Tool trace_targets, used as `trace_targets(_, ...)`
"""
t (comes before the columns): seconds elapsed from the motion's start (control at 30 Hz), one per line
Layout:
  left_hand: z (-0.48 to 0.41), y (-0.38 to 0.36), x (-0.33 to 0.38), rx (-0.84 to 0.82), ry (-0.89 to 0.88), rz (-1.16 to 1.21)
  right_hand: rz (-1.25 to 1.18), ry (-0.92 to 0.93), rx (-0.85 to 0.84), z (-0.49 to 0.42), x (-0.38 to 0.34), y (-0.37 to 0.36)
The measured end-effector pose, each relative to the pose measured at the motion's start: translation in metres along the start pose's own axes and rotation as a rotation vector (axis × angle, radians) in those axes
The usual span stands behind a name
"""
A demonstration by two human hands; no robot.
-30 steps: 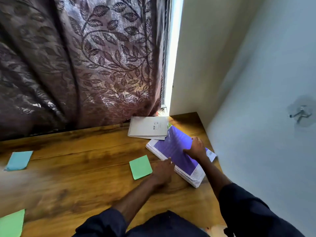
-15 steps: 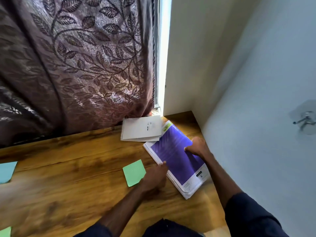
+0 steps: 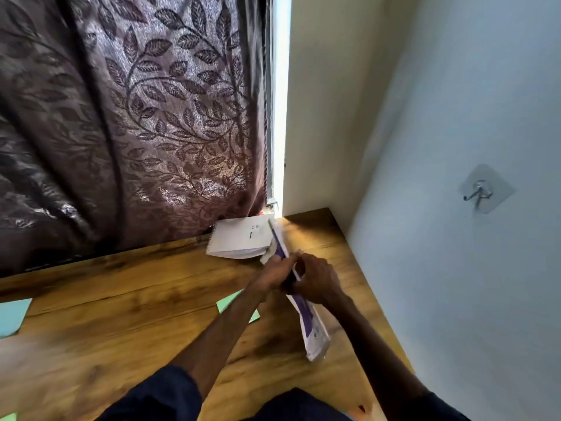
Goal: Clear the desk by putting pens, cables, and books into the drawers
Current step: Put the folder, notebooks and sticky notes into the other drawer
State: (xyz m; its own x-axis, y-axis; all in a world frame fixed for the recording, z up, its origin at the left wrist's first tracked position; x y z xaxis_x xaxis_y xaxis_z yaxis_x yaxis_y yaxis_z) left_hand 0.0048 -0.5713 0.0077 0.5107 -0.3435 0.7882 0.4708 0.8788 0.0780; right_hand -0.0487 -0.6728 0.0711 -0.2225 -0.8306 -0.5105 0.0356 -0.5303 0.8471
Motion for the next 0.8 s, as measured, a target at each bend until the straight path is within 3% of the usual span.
trace_targets(0.07, -0.004, 0.011, -0.002, 0.052, -0.016, -0.030, -0.111, 0.116, -0.067, 0.006, -0.013, -0.006)
trace_targets(0.17, 0.007, 0.026, -0.002, 0.068, -0.015, -0.040, -0.263, 0.112, -0.214, 0.011, -0.002, -0.013)
trace_targets(0.2, 0.013, 0.031, -0.001, 0.053, -0.026, -0.003, -0.298, 0.085, -0.193, 0.010, 0.011, -0.013)
trace_targets(0.27, 0.022, 0.041, 0.002, 0.000, -0.058, 0.089, -0.290, -0.026, 0.018, 0.013, 0.034, 0.004)
trace_targets(0.33, 0.033, 0.048, 0.007, -0.106, -0.098, 0.221, -0.462, -0.122, 0.117, 0.023, 0.052, 0.017)
trace_targets(0.4, 0.044, 0.050, 0.015, -0.255, -0.137, 0.357, -0.801, -0.118, -0.070, 0.028, 0.053, 0.011)
trace_targets(0.47, 0.055, 0.054, 0.023, -0.330, -0.167, 0.408, -0.919, -0.062, -0.174, 0.034, 0.048, 0.014)
trace_targets(0.67, 0.072, 0.065, 0.027, -0.339, -0.376, 0.178, -0.845, 0.057, 0.050, 0.048, 0.035, 0.027)
trace_targets(0.8, 0.071, 0.058, -0.018, -0.297, -0.396, -0.038, -0.835, 0.043, 0.054, 0.065, 0.052, -0.010)
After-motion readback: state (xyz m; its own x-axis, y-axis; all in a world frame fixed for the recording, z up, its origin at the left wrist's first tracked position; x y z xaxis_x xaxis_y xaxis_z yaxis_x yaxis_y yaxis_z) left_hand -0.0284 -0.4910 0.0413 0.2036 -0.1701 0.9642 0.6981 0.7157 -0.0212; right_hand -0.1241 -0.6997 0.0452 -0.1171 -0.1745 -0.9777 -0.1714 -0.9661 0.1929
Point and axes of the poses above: each hand's wrist, its own z-axis away from the middle knuckle, its own y-axis out of the back of the hand, x = y × z, the point moved 8 cm from there along -z, towards the middle knuckle, and after that the axes turned 4 degrees about z, right-handed, at the moved point
